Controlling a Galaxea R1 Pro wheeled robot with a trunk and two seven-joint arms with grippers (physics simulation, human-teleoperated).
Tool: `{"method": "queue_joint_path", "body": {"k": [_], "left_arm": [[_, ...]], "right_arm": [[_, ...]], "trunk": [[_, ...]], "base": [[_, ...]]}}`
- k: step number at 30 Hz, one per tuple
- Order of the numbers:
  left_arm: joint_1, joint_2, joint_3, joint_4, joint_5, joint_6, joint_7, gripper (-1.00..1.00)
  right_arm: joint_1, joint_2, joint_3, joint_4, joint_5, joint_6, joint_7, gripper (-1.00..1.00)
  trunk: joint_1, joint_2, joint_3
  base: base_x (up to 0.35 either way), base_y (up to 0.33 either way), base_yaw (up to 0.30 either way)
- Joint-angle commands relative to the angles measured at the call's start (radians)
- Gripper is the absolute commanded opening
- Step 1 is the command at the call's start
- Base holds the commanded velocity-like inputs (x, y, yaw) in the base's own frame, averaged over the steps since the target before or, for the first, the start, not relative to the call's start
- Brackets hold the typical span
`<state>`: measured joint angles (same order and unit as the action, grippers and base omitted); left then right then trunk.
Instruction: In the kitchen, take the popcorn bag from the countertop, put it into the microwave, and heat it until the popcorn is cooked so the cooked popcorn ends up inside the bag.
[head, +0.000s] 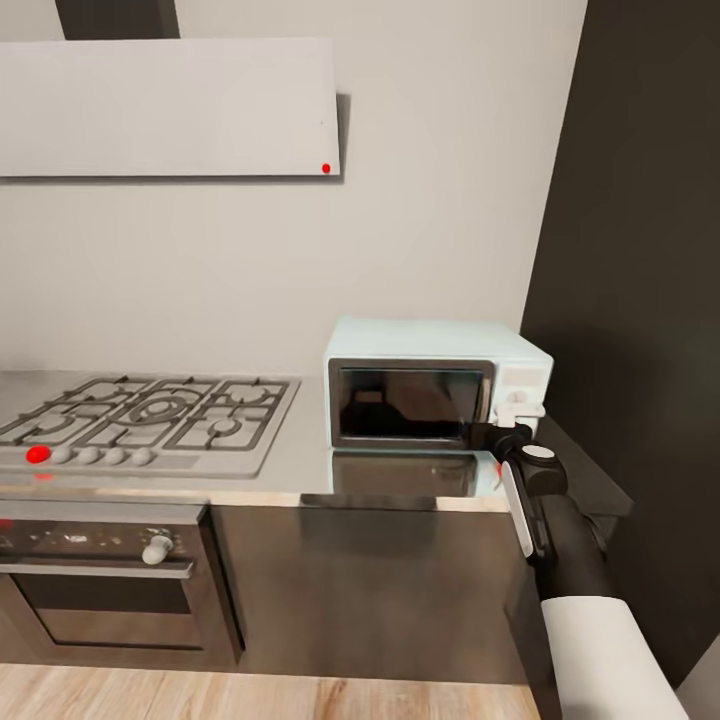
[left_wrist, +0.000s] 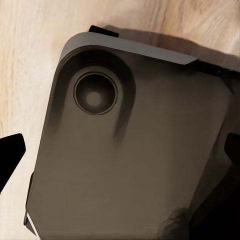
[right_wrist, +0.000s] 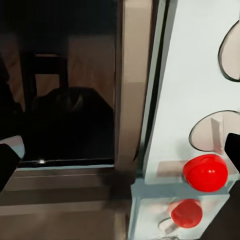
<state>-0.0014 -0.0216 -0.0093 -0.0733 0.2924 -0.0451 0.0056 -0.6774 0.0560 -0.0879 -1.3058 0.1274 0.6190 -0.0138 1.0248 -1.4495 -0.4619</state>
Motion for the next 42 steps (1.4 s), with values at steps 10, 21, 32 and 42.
{"method": "queue_joint_path", "body": {"k": [10,21,32,42], "left_arm": [[0.000,0.000,-0.001,0.000,0.005,-0.002,0.001,1.00],[0.000,0.000,-0.001,0.000,0.005,-0.002,0.001,1.00],[0.000,0.000,0.000,0.000,0.005,-0.002,0.001,1.00],[0.000,0.000,-0.001,0.000,0.005,-0.002,0.001,1.00]], "right_arm": [[-0.001,-0.002,-0.005,-0.001,0.008,0.004,0.002,1.00],[-0.001,-0.001,-0.053,-0.003,0.010,0.004,0.003,1.00],[-0.001,0.008,-0.046,-0.003,0.010,0.005,0.005,1.00],[-0.001,0.008,-0.044,-0.003,0.006,0.018,0.012,-1.00]], "trunk": [[0.000,0.000,-0.001],[0.000,0.000,-0.001],[0.000,0.000,-0.001],[0.000,0.000,-0.001]], "base": [[0.108,0.000,0.000],[0.092,0.000,0.000],[0.002,0.000,0.000],[0.000,0.000,0.000]]}}
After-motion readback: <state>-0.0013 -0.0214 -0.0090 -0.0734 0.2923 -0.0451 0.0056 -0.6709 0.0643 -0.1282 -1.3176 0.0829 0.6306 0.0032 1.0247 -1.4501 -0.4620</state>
